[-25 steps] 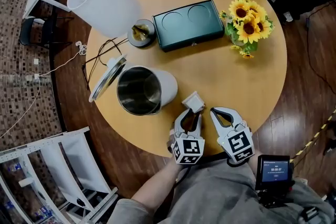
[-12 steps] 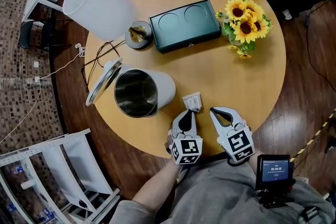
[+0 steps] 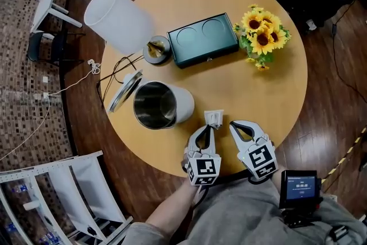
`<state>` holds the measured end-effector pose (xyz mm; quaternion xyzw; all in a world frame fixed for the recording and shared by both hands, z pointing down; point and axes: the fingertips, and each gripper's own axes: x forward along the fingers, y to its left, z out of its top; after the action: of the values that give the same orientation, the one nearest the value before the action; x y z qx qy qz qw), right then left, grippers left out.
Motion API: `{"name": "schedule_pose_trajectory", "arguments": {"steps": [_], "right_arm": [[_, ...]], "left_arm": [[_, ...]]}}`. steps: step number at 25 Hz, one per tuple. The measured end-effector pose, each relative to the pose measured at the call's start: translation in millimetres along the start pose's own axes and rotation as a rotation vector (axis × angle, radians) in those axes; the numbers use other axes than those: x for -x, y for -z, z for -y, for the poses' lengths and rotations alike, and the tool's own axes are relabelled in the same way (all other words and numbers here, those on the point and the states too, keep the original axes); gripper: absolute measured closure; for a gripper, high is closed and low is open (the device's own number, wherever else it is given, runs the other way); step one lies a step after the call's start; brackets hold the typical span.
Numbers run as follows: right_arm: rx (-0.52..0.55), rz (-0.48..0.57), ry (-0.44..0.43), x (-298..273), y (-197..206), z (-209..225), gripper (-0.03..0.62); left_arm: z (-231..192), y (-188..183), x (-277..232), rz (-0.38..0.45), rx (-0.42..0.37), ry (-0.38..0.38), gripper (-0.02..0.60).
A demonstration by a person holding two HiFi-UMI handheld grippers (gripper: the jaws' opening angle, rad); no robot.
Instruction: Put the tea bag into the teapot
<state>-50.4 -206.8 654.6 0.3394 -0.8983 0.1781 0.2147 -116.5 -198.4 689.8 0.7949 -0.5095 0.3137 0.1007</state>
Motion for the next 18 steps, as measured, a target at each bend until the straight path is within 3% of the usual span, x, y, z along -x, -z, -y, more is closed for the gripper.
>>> {"name": "schedule_pose_trajectory", "arguments": {"steps": [18], "right_arm": [[0.112,0.205,0.094,57,-109,-6,0.586]], "left_arm": [[-22,-134,77,0.289,-0.050,-0.054,0.574]]}}
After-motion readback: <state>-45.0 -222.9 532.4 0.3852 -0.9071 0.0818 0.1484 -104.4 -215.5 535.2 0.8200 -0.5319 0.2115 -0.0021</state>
